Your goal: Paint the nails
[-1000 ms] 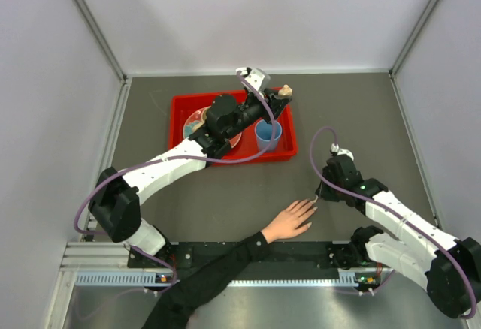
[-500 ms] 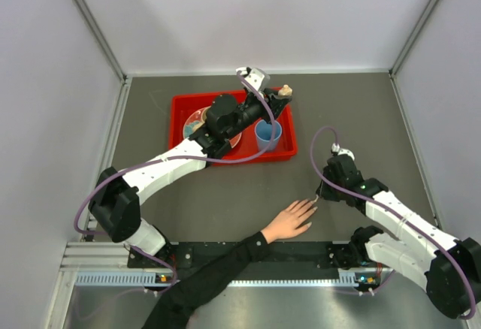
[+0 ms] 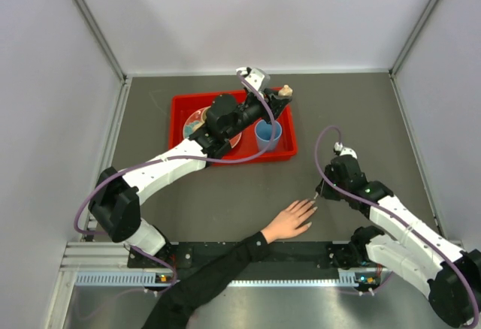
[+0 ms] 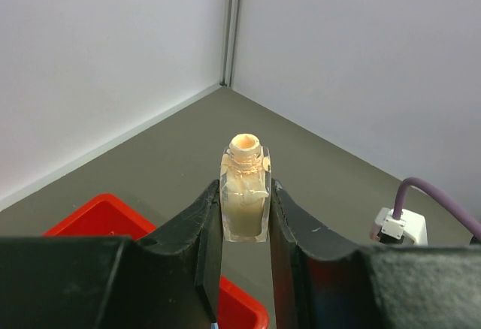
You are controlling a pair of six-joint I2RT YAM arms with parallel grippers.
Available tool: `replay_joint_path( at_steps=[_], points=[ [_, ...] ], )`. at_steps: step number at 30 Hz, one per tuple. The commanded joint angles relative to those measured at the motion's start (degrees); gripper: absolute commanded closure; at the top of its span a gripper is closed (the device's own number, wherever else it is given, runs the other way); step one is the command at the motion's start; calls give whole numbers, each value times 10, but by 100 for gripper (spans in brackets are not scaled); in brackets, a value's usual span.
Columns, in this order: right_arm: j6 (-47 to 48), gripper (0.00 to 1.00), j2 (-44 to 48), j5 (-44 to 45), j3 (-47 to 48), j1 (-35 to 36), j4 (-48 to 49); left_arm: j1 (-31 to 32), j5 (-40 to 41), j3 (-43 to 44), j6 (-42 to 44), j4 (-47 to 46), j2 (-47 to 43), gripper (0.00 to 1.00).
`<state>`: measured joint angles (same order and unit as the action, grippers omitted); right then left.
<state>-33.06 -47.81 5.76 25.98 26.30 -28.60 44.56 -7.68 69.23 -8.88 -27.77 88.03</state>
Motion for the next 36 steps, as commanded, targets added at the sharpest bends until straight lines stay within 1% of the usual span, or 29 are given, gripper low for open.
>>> replay_joint_path(
  at_steps=[1,5,11,16,36],
  points=[
    [6,100,9,-24,7,-11,9,-4,-5,14,-1,-26,-20,100],
    [15,100,4,-54,7,-10,14,-4,-5,12,0,-23,-24,100],
    [19,100,-5,-73,7,-11,17,-4,-6,7,-2,-26,-27,100],
    [19,100,-26,-68,8,-10,20,-6,-5,7,-2,-26,-28,100],
    [5,100,-36,-22,10,-10,9,-8,-7,12,-3,-26,-22,100]
  ],
)
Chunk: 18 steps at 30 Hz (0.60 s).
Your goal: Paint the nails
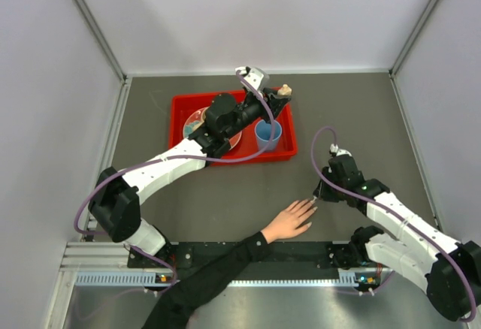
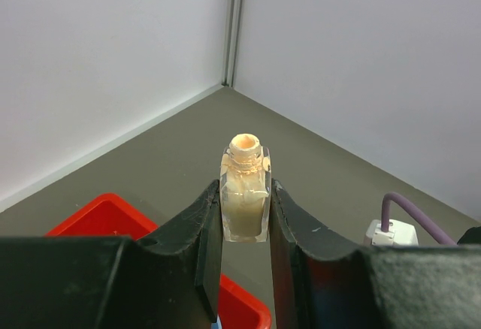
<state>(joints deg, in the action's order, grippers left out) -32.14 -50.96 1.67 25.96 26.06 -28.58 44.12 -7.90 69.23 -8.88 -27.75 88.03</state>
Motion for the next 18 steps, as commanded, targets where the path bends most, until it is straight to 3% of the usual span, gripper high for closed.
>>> replay_joint_path(
  at_steps=[1,18],
  points=[
    [-6,100,-5,21,11,-8,10,-3,-4,12,-3,-26,-22,100],
    [1,100,-7,21,6,-8,27,-4,-5,13,-3,-25,-22,100]
  ],
)
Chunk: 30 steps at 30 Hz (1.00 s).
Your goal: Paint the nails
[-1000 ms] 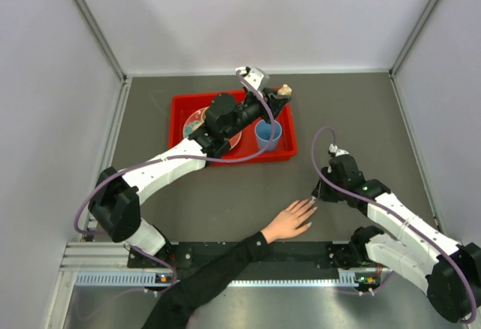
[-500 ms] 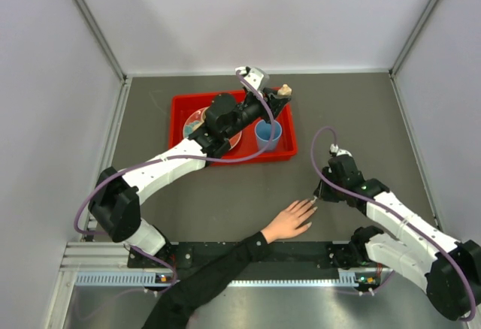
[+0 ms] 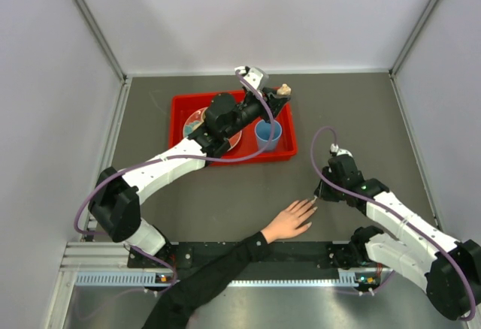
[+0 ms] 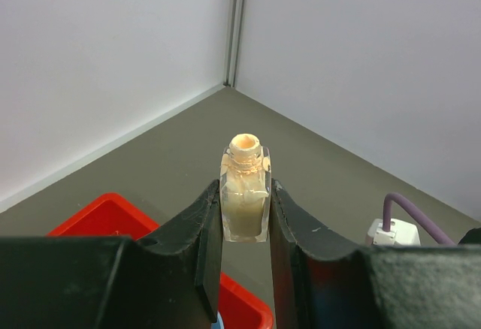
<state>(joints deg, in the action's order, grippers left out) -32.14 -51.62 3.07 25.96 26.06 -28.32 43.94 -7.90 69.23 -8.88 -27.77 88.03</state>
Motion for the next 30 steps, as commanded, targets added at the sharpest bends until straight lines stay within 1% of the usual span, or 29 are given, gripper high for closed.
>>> replay_joint_path(
  at_steps=[1,30],
  points=[
    [1,100,-2,10,6,-8,26,-3,-5,13,-4,-25,-21,100],
    [1,100,-11,25,5,-9,33,-3,-6,18,-3,-25,-15,100]
  ],
)
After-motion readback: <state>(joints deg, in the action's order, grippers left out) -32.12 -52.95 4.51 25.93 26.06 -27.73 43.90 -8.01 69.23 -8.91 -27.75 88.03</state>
